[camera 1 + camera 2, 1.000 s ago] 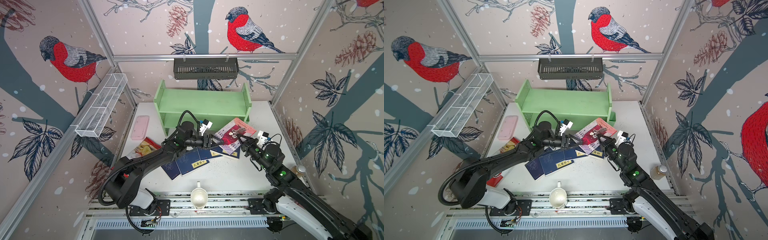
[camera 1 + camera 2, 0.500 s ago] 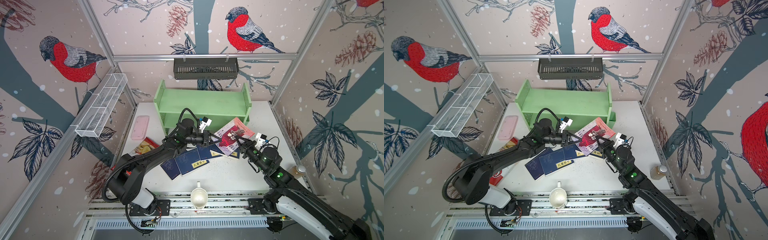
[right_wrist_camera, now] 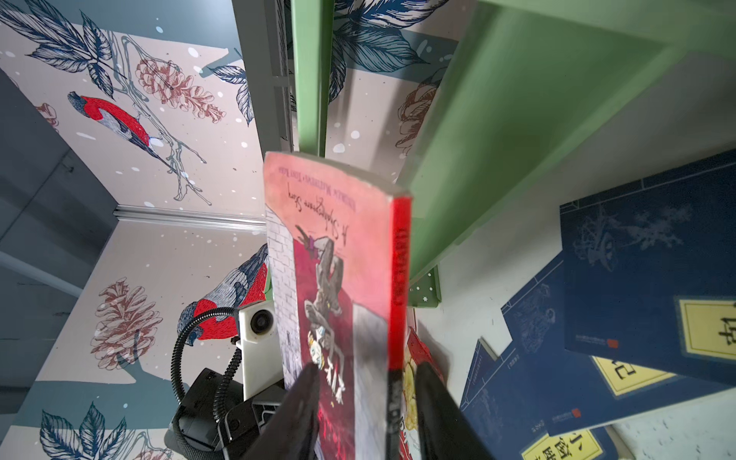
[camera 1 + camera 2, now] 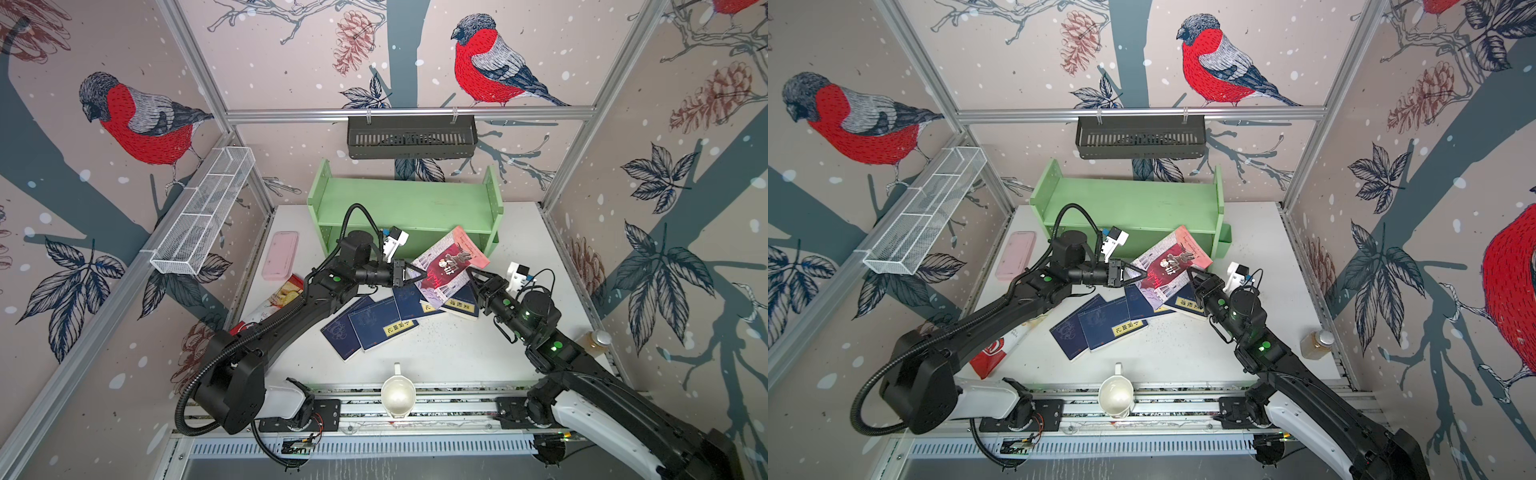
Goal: Stacking books/files
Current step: Pick up the book from the bottom-right of the table.
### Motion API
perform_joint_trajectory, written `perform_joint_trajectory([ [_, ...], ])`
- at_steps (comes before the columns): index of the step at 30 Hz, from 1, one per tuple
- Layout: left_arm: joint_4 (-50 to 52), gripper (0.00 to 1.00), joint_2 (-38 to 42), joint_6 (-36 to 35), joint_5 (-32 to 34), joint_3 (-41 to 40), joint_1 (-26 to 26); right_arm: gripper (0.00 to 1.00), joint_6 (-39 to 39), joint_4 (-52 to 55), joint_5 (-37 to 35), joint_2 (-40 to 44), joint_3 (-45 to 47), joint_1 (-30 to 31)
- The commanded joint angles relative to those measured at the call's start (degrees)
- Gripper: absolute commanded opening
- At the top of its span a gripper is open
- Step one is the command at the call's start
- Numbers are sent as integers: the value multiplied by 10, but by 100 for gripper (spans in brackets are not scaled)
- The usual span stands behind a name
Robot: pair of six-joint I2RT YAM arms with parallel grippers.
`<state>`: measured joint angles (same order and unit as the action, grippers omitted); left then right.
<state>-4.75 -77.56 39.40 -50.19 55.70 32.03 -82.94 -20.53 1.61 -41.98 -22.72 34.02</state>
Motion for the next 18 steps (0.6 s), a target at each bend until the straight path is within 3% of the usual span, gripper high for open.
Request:
perform_joint_trajectory([
  [1,20,0,18,-52,-48,-9,-3,45,27,-31,13,-9,-6,-10],
  [10,25,0,25,-64,-108,-9,-7,48,66,-49,67,-57,-39,-24],
  [12,51,0,19,-87,-112,0,-12,42,74,-49,75,-63,-45,-25],
  [14,75,0,7,-102,-127,9,-21,27,83,-46,82,-65,-50,-25],
  [18,107,0,-6,-122,-150,12,-47,10,97,-49,97,-68,-53,-26],
])
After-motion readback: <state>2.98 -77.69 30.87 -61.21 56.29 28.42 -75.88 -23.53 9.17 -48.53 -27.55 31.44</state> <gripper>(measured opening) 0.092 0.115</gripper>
